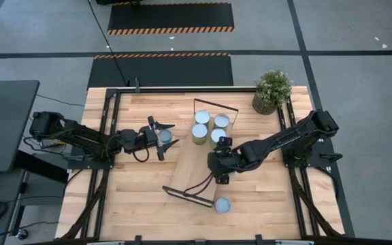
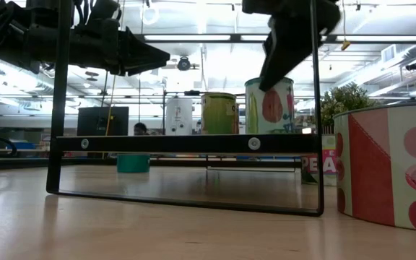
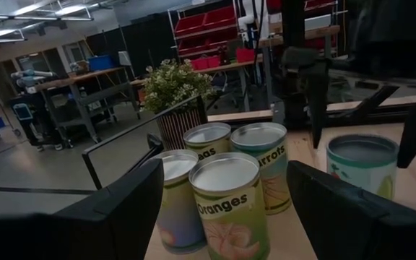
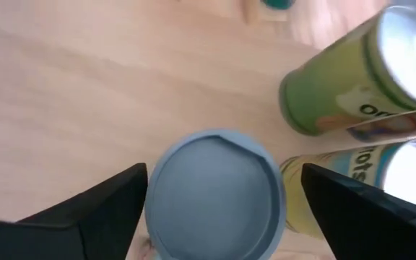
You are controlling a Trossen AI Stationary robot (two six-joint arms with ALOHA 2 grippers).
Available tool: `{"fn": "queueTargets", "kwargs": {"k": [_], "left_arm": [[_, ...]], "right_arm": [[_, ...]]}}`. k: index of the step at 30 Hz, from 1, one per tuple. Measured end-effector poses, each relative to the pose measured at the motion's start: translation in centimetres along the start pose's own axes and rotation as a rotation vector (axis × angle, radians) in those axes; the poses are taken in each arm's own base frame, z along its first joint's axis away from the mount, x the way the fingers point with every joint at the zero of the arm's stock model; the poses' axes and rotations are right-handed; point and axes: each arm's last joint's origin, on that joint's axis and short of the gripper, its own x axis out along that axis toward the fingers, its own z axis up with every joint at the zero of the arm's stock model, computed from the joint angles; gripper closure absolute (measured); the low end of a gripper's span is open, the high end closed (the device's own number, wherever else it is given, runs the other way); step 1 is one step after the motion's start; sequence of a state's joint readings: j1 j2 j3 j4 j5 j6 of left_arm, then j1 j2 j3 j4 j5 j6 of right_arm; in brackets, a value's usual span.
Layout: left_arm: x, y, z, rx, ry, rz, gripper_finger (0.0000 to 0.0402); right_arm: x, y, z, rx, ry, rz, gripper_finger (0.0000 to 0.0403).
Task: Pick and place cans onto a shelf
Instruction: Put the canned mixed vegetables on the shelf
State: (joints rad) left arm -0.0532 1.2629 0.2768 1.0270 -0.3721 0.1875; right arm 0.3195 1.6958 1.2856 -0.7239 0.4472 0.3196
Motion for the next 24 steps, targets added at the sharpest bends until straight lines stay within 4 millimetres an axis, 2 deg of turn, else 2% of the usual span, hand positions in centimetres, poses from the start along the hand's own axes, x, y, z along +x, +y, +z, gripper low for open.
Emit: {"fn": "queueTargets", "kwargs": {"k": [5,11,19,24], "left_arm": [[0.0,0.0,-0.1,0.004,0.010,-0.002,0.0104],[0.0,0.0,-0.2,0.006,0.015,-0.003,0.0104],[0.0,-0.1,-0.3,0.011,0.029,-0.005,0.0104],[0.0,-0.1,-0.3,0.011,0.029,-0.005,0.0104]], "right_arm": [[-0.2,-0.3,0.4,0.067,-0.009,-0.005,0.0032],[-1.7,0.1,1.3,0.042,-0.035,-0.019,0.0033],[-3.3,1.4,-1.0,0.016,0.062,-0.098,0.0036],[-5.5,2.5,-1.6,0.017,-0.039,-0.155,0.0037]]}}
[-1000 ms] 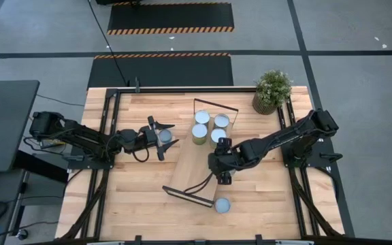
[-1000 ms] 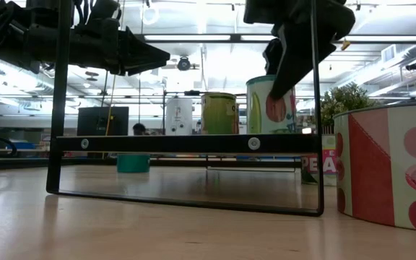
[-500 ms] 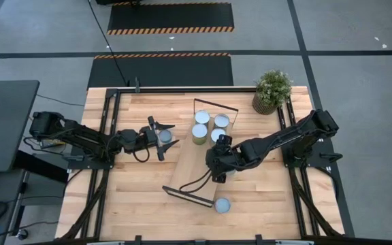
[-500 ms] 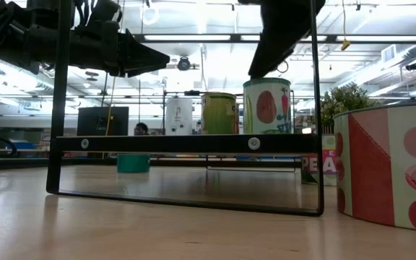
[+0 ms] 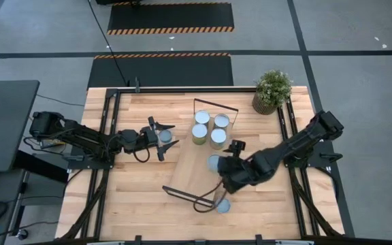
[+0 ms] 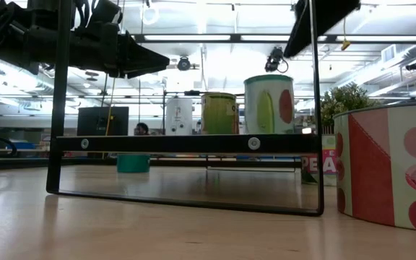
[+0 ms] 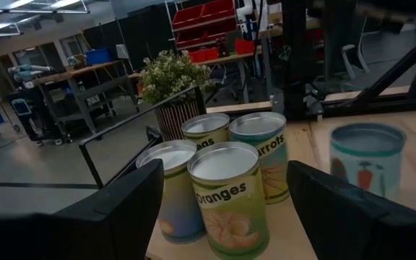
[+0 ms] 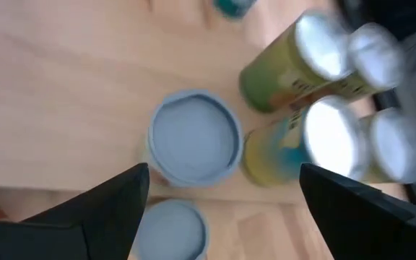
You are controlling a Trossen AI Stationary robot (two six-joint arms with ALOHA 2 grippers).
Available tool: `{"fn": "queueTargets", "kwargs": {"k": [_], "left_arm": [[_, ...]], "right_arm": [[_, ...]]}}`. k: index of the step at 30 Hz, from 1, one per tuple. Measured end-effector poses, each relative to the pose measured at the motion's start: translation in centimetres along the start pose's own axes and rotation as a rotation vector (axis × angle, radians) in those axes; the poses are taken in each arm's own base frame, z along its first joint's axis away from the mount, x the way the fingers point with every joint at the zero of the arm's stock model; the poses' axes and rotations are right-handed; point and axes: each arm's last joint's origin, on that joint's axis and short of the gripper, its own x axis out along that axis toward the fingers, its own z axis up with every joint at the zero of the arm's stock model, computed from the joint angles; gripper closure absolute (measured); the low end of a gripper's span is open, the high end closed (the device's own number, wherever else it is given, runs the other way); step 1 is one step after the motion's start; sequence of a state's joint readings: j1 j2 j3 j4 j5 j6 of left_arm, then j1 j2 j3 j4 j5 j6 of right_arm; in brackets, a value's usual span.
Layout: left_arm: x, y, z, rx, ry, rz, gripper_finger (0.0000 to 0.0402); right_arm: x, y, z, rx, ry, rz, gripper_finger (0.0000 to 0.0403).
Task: Pick and place cans onto a shelf
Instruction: Put the canned mixed vegetables on the shelf
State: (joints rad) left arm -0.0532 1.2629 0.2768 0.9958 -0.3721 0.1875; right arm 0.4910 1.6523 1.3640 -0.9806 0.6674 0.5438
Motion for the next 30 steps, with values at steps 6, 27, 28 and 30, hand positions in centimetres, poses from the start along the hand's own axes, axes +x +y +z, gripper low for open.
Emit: {"fn": "queueTargets", "kwargs": {"k": [6,27,28,30], "left_arm": [[0.0,0.0,0.0,0.004,-0.005,0.001,0.0104],[0.0,0.1,0.0,0.000,0.001,0.006,0.0104],[0.0,0.1,0.0,-0.001,-0.001,0.006,0.0104],[0.0,0.1,0.0,0.001,0.001,0.006,0.0104]], "right_arm": [[0.1,0.3,-0.3,-0.026,0.009,0.041,0.0037],[5.3,1.3,-0.7,-0.097,-0.077,-0.064,0.0037],[5.4,1.1,-0.6,-0.100,-0.077,-0.077,0.0037],[5.6,0.8,-0.4,-0.103,-0.084,-0.099,0.0037]]}}
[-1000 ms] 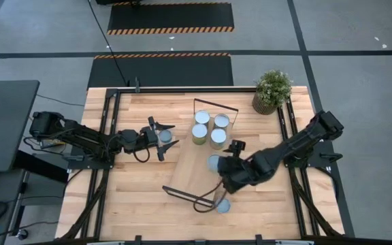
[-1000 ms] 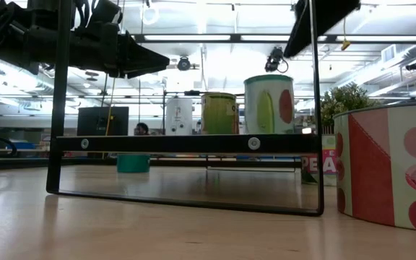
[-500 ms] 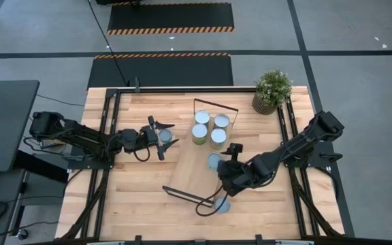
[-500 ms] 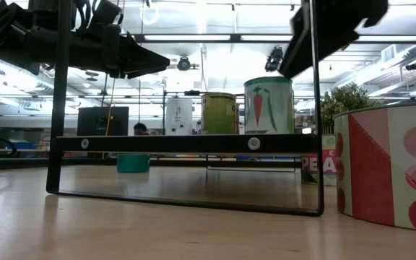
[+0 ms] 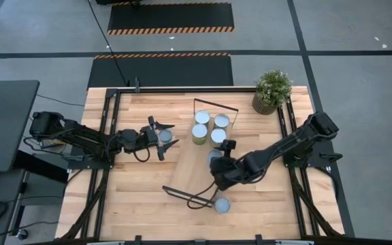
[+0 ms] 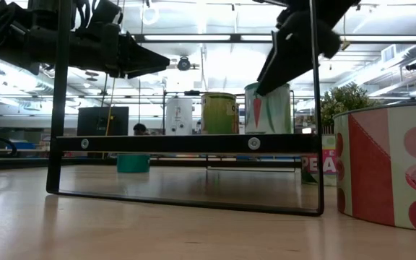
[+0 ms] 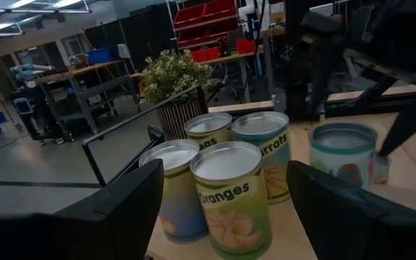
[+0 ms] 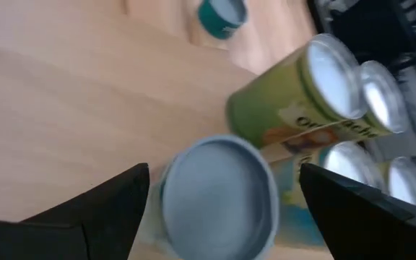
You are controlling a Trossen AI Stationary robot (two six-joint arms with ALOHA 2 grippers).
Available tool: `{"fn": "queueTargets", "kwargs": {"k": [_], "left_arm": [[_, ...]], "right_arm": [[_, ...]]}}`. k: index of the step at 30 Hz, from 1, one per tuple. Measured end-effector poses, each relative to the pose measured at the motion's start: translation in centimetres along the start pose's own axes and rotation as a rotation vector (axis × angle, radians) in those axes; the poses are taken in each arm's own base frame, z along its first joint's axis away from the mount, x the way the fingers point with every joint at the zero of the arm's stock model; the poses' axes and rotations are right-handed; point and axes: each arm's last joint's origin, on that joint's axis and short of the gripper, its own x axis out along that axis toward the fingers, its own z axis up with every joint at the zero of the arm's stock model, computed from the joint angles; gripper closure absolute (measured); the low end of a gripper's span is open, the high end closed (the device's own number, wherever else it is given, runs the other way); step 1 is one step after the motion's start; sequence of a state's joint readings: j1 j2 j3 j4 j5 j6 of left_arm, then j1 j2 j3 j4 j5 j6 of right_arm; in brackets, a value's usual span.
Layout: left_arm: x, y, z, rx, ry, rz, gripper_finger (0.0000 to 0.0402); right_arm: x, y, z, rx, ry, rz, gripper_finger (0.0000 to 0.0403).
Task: Pick and place cans onto a shelf
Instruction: Put the canned mixed vegetables on the shelf
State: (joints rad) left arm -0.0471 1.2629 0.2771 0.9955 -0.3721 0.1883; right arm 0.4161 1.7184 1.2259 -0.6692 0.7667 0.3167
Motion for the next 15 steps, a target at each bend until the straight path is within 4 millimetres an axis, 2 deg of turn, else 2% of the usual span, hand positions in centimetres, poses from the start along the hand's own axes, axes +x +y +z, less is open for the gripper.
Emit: {"fn": "queueTargets", "kwargs": {"k": [9,15], "left_arm": [[0.0,0.0,0.0,0.000,-0.001,0.000,0.0104],[0.0,0.0,0.0,0.001,0.000,0.000,0.0104]], "right_arm": [[1.6,-1.7,0.6,0.053,0.005,-0.065,0.0037],[1.4,-1.7,1.4,0.024,-0.036,-0.041,0.0037]]}}
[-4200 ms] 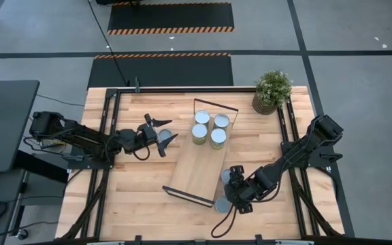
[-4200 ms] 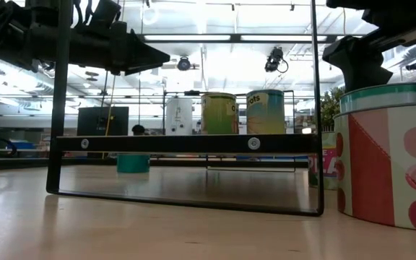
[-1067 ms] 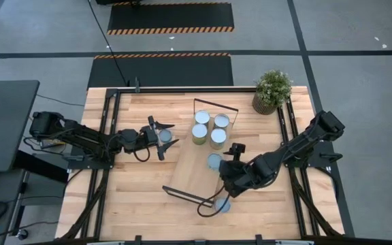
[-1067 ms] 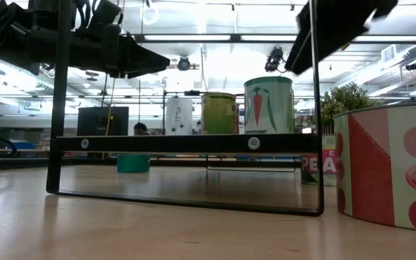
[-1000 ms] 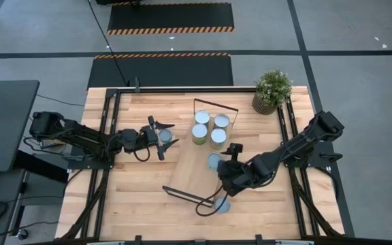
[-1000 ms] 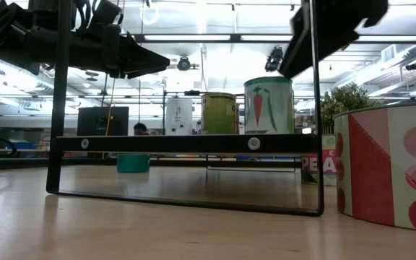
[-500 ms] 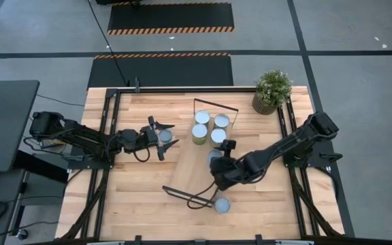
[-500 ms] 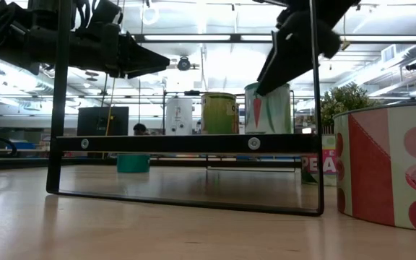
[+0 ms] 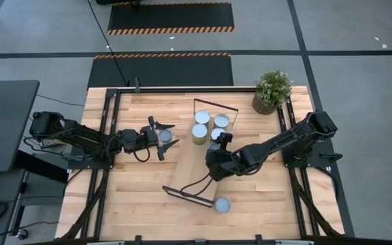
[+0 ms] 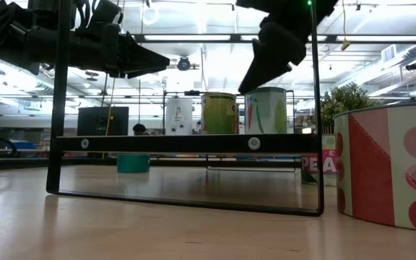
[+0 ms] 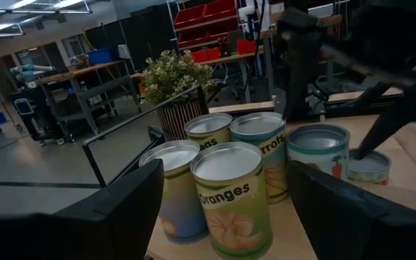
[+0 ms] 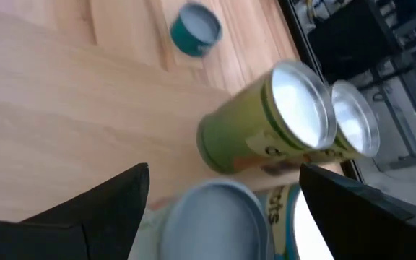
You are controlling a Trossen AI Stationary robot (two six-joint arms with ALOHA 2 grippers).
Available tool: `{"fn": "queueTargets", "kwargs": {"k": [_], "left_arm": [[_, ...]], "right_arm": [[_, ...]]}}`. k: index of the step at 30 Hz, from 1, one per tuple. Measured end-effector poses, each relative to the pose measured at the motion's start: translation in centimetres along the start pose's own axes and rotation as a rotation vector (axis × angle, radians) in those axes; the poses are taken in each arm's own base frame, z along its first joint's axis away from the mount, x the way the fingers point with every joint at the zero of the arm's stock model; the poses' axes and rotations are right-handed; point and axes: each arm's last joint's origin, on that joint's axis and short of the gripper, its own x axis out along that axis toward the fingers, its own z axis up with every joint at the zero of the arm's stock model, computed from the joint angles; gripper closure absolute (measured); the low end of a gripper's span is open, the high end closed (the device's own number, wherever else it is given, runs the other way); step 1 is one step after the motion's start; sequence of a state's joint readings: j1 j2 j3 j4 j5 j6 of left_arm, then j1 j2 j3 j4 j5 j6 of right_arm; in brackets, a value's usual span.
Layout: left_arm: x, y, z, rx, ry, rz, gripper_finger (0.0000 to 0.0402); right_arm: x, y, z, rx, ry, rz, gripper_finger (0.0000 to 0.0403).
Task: Pick and place cans onto a shelf
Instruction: Put the canned mixed vegetables on the shelf, then put the small canned peas on the shelf
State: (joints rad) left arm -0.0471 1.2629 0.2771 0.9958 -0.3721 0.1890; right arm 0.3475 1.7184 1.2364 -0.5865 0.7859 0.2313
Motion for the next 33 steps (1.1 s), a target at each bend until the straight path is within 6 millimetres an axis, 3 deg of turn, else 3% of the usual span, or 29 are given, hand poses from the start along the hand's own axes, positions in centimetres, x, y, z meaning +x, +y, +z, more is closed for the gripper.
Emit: {"fn": "queueTargets", "kwargs": {"k": [8,12,23,29,33], "left_arm": [[0.0,0.0,-0.1,0.003,0.007,-0.001,0.0104],[0.0,0.0,-0.1,0.003,0.010,-0.002,0.0104],[0.0,0.0,-0.2,0.006,0.021,-0.004,0.0104],[0.0,0.0,-0.2,0.005,0.020,-0.004,0.0104],[0.0,0.0,-0.2,0.011,0.020,-0.004,0.0104]], "right_arm": [[-3.9,0.3,1.8,-0.065,-0.024,0.018,0.0037],[-5.9,0.2,1.0,-0.067,0.049,0.016,0.0037],[-8.4,1.4,-4.1,0.001,0.331,0.166,0.0037],[-8.3,0.9,-8.3,0.191,0.277,0.232,0.0037],[-6.7,1.1,-11.4,0.264,0.220,0.266,0.0037]]}}
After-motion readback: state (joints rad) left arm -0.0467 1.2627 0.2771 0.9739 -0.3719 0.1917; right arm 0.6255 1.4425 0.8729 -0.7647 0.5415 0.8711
